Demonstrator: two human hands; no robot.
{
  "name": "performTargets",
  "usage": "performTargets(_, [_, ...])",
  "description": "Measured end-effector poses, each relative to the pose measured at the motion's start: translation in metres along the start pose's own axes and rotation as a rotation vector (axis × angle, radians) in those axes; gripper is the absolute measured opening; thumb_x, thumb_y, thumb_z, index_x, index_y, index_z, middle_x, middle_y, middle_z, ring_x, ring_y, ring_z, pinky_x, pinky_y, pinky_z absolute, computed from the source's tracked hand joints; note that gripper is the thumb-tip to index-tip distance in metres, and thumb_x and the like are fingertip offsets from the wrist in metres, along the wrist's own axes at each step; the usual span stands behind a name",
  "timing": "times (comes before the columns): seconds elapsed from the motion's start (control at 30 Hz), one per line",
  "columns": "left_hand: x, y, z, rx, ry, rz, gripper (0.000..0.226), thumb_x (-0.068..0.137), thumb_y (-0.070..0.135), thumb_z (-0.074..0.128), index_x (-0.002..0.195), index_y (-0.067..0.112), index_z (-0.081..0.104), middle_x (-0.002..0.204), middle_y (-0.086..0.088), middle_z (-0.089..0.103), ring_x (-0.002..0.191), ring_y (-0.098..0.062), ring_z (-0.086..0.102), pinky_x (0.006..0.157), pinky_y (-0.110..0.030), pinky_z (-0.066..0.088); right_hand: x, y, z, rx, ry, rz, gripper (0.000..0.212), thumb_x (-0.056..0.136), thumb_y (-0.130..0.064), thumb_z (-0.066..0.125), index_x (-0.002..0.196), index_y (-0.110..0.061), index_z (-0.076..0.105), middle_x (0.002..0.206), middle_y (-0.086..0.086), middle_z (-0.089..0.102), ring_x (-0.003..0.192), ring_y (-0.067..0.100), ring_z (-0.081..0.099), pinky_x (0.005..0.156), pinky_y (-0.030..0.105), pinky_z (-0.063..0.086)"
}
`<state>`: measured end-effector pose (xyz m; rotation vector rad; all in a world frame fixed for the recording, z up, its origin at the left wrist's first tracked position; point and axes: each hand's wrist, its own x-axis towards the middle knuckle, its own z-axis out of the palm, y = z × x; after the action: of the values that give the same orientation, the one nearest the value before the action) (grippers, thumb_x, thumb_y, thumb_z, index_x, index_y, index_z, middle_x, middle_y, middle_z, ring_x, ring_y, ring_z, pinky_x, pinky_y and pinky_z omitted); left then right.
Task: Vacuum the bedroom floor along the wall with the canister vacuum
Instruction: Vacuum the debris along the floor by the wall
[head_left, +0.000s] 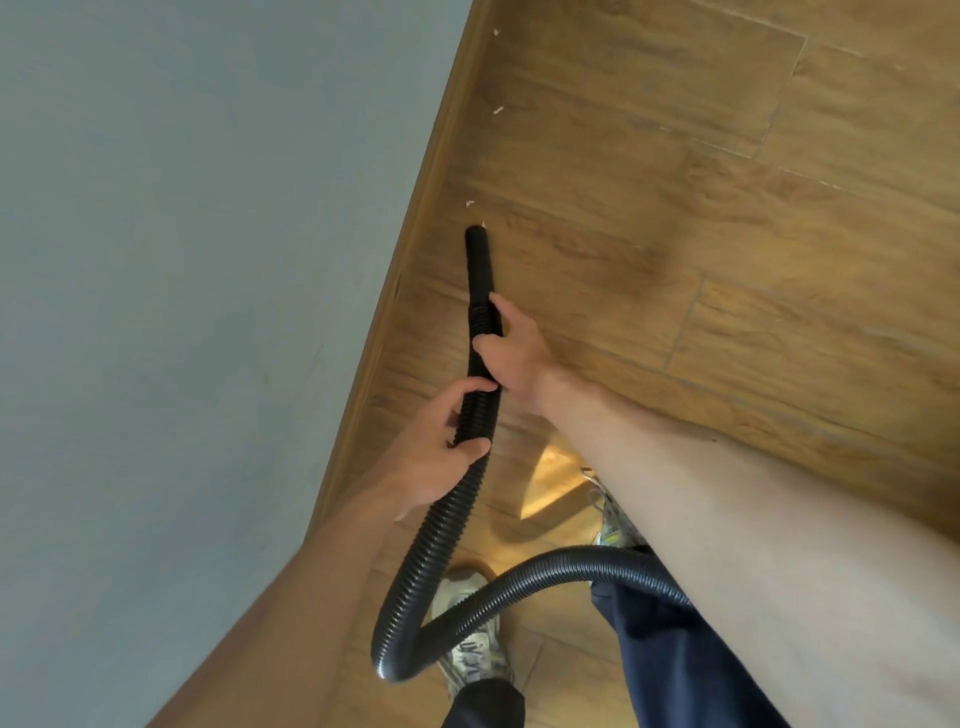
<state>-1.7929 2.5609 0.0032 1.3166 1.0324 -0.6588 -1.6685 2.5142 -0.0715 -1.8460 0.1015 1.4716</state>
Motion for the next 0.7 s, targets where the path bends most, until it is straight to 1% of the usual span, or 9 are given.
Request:
performTargets(0.07, [0.006,0.013,0.011,0.033,-0.053,0.017,0.052,0.097,0.008,0.06,0.132,0.045,0.048,0.113,0.0,0.058,0.094,-0.023,0.067,0.071,-0.033,0.062,-0.002,0.0,-0.021,-0.013,0.068,0.02,0.065,0.093,-0.009,0.049,0.151,-0.035,0.034,0.148,-0.001,0.046,0.124,0.023,0.053,0.104,0.041,0.048])
performTargets(0.13, [0.01,0.024,0.023,0.08,-0.083,0.041,0.053,0.097,0.008,0.06,0.133,0.043,0.047,0.109,0.003,0.058,0.092,-0.024,0.067,0.075,-0.04,0.063,-0.004,0.002,-0.041,-0.017,0.119,0.048,0.062,0.096,-0.008,0.048,0.151,-0.034,0.035,0.146,0.0,0.049,0.122,0.023,0.054,0.103,0.04,0.049])
performTargets(0.23, [0.014,0.037,0.035,0.099,-0.095,0.07,0.052,0.097,0.009,0.058,0.135,0.042,0.046,0.103,0.01,0.056,0.088,-0.02,0.065,0.078,-0.04,0.062,-0.004,-0.001,-0.058,-0.008,0.127,0.063,0.061,0.098,-0.008,0.048,0.152,-0.034,0.035,0.144,0.0,0.05,0.12,0.022,0.055,0.102,0.039,0.049])
performTargets(0.33, [0.016,0.044,0.028,0.088,-0.079,0.057,0.051,0.098,0.01,0.058,0.135,0.043,0.045,0.104,0.009,0.056,0.094,-0.025,0.065,0.077,-0.043,0.062,0.002,-0.012,-0.056,-0.015,0.124,0.067,0.062,0.097,-0.007,0.048,0.152,-0.032,0.034,0.145,0.001,0.049,0.122,0.023,0.054,0.103,0.04,0.049])
performTargets(0.43, [0.02,0.047,0.008,0.056,-0.033,0.055,0.052,0.098,0.011,0.058,0.135,0.044,0.045,0.108,0.006,0.056,0.093,-0.021,0.065,0.069,-0.035,0.062,0.016,-0.031,-0.042,-0.016,0.049,0.043,0.067,0.094,-0.006,0.05,0.153,-0.032,0.033,0.146,0.003,0.048,0.121,0.026,0.055,0.099,0.044,0.052])
performTargets(0.53, [0.022,0.047,-0.011,-0.023,0.021,0.034,0.053,0.097,0.011,0.059,0.135,0.045,0.045,0.112,0.002,0.058,0.094,-0.018,0.066,0.063,-0.026,0.058,0.028,-0.051,-0.026,-0.044,-0.042,0.016,0.068,0.093,-0.006,0.049,0.154,-0.031,0.03,0.138,0.003,0.052,0.109,0.024,0.06,0.086,0.041,0.057])
performTargets(0.57, [0.022,0.045,-0.015,-0.047,0.039,0.026,0.053,0.097,0.011,0.059,0.135,0.046,0.046,0.112,0.001,0.058,0.094,-0.018,0.066,0.064,-0.026,0.058,0.031,-0.055,-0.021,-0.071,-0.047,0.005,0.068,0.093,-0.007,0.049,0.154,-0.031,0.029,0.138,0.002,0.052,0.109,0.024,0.06,0.087,0.042,0.057])
performTargets(0.63, [0.017,0.038,-0.016,-0.074,0.056,0.009,0.053,0.097,0.011,0.06,0.132,0.048,0.048,0.112,-0.001,0.059,0.094,-0.019,0.067,0.065,-0.027,0.058,0.03,-0.054,-0.011,-0.124,-0.046,-0.011,0.069,0.092,-0.009,0.049,0.154,-0.031,0.029,0.141,0.003,0.051,0.114,0.024,0.058,0.095,0.044,0.054])
performTargets(0.7, [0.009,0.026,-0.01,-0.076,0.047,-0.01,0.053,0.096,0.01,0.061,0.13,0.049,0.049,0.113,-0.001,0.059,0.096,-0.019,0.067,0.066,-0.028,0.058,0.019,-0.042,-0.005,-0.154,-0.064,-0.013,0.07,0.092,-0.008,0.05,0.155,-0.028,0.027,0.142,0.003,0.05,0.115,0.022,0.058,0.099,0.042,0.051])
